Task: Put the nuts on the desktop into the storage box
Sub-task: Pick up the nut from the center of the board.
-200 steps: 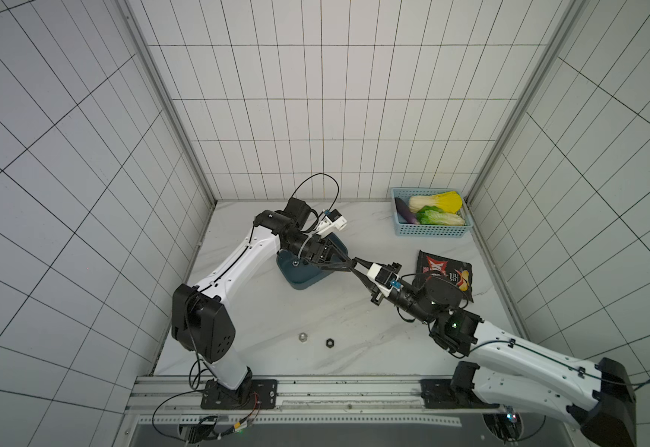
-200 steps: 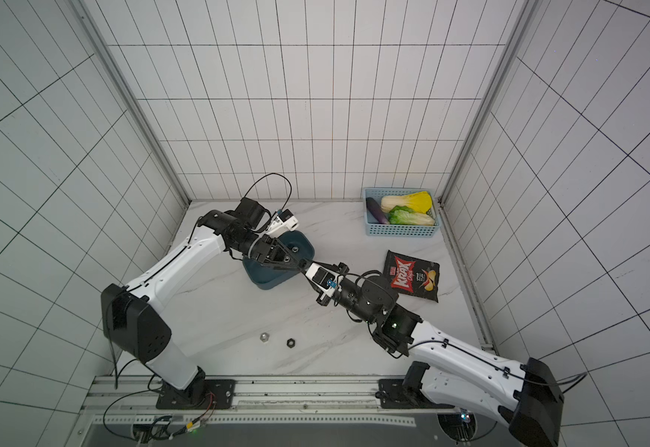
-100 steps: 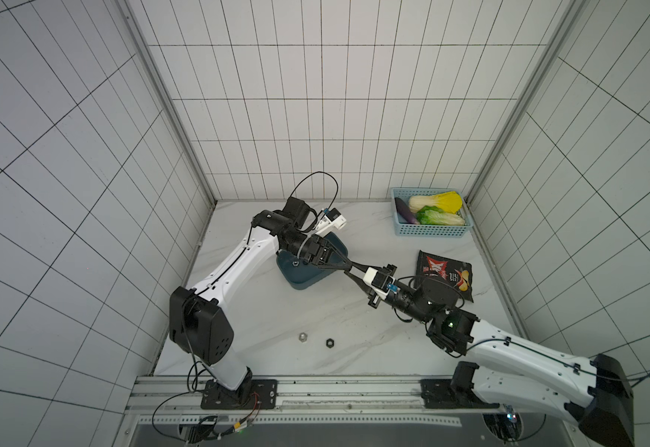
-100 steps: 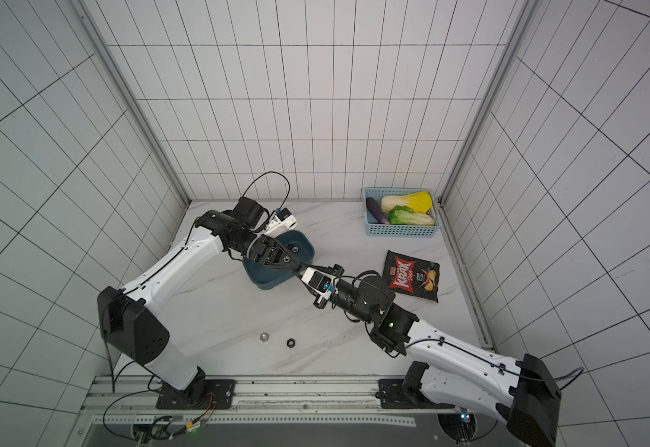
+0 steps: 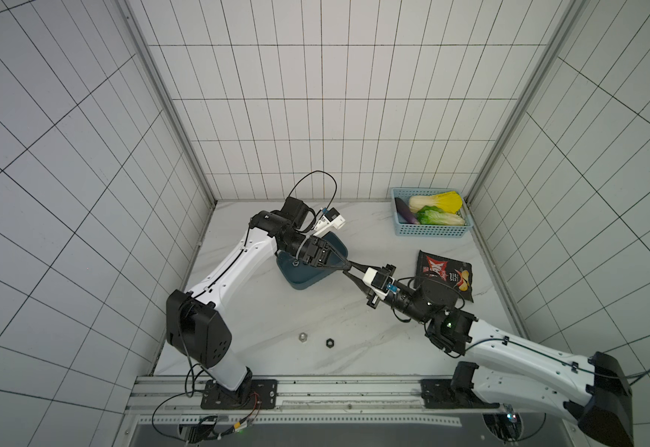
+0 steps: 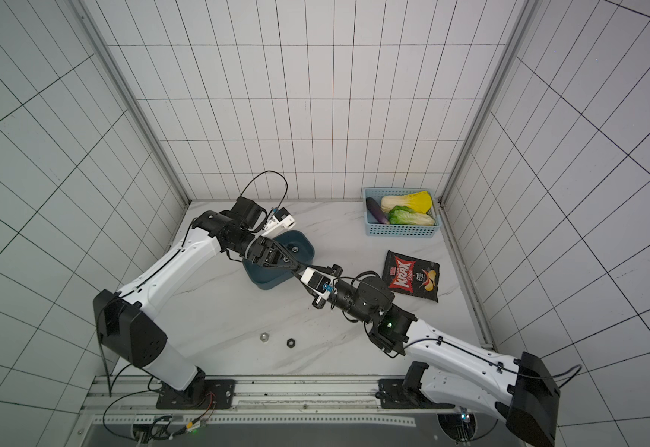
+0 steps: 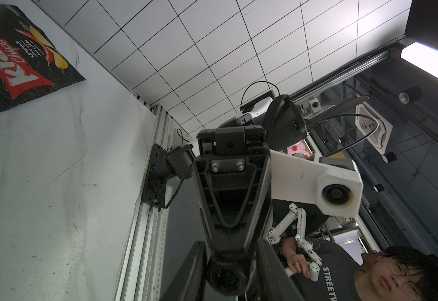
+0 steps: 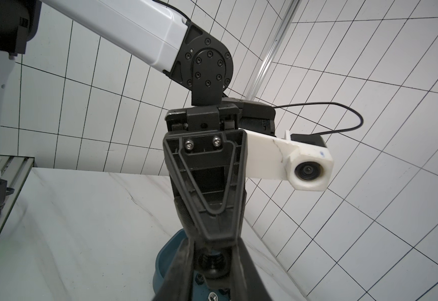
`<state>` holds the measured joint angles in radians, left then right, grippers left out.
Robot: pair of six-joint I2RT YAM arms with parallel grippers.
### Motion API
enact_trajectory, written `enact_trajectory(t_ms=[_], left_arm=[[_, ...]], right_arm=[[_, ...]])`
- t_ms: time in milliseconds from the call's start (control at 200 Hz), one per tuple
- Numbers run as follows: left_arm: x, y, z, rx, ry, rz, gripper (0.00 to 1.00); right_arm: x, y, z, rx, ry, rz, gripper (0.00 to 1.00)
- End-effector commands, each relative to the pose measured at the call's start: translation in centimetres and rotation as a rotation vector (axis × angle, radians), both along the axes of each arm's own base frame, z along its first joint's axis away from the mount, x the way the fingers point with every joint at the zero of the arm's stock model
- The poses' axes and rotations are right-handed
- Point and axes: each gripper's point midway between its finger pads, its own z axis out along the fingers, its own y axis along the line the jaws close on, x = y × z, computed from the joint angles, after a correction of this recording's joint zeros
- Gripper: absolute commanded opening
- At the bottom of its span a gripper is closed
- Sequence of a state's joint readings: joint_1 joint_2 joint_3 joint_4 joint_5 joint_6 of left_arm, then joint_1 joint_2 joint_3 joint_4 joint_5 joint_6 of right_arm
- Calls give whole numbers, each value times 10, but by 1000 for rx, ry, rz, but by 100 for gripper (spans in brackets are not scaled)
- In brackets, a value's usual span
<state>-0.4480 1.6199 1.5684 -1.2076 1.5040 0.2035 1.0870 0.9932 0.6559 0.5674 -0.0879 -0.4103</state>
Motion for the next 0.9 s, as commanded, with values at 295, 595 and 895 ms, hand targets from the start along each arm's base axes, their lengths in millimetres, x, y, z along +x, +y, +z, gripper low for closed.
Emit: enact_trajectory(t_ms=[295, 595, 895], left_arm=[[-9, 3, 9, -23, -68, -5, 21], [11, -1, -11, 116, -132, 66, 20], [67, 10, -46, 309, -257, 247, 20]], right_arm=[[10, 2, -22, -36, 47, -46, 25], [13, 0, -26, -57, 63, -63, 47], [17, -17, -46, -134, 120, -132, 67]])
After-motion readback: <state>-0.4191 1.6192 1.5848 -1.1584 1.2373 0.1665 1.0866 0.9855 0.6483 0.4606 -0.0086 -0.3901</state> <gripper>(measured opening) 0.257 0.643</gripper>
